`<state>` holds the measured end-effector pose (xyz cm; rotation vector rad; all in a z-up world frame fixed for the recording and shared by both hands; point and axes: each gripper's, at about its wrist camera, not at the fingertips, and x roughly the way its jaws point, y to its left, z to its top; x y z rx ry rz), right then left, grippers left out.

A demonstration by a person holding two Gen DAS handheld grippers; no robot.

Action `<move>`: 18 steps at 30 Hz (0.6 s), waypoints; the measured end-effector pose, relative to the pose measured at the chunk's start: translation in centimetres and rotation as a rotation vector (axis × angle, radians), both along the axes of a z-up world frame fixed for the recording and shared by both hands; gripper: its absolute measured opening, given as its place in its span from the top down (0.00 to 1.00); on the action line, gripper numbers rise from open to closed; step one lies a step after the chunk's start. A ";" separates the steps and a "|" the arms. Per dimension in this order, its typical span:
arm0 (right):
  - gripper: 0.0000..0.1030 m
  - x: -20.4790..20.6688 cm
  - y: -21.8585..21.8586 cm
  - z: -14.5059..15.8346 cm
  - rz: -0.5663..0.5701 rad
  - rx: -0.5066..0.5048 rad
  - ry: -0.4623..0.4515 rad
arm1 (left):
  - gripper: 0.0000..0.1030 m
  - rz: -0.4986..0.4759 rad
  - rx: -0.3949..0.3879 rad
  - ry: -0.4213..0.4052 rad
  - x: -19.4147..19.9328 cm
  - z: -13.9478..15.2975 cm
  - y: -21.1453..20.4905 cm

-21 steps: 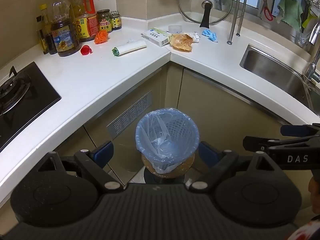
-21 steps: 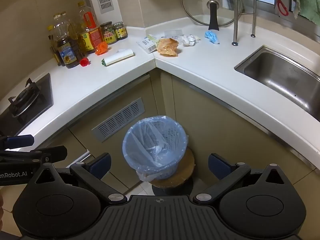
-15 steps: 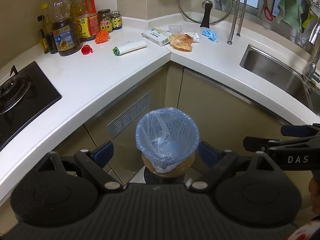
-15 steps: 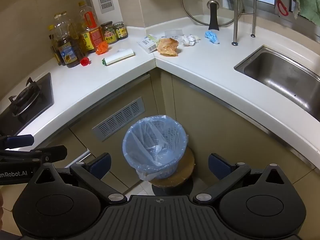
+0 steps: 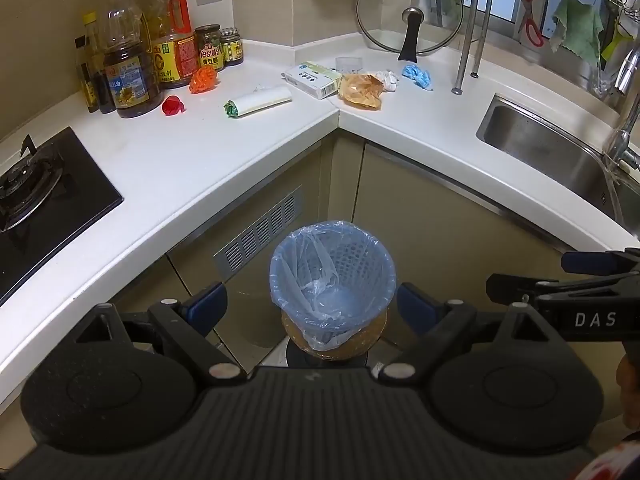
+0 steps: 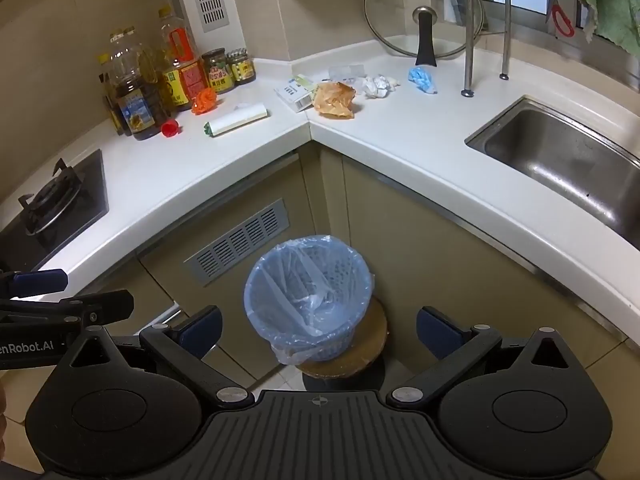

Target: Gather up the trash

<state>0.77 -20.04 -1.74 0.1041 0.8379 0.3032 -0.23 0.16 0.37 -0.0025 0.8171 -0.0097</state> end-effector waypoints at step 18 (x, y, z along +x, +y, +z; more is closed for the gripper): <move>0.00 0.1 -0.1 0.0 0.000 0.001 0.006 | 0.12 -0.004 -0.002 0.000 0.0 0.0 0.0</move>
